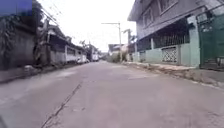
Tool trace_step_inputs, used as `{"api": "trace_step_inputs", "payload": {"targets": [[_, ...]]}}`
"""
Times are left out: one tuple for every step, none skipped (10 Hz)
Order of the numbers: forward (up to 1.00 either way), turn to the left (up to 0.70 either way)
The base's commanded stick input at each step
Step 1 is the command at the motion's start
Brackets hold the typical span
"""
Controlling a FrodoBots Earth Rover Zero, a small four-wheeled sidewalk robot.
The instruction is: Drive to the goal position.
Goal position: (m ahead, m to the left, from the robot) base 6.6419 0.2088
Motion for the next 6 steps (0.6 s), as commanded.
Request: {"api": "trace_step_inputs", "payload": {"targets": [[0.85,-0.34],[0.85,-0.34],[0.85,-0.34],[0.85,-0.34],[0.85,-0.34],[0.85,-0.34]]}}
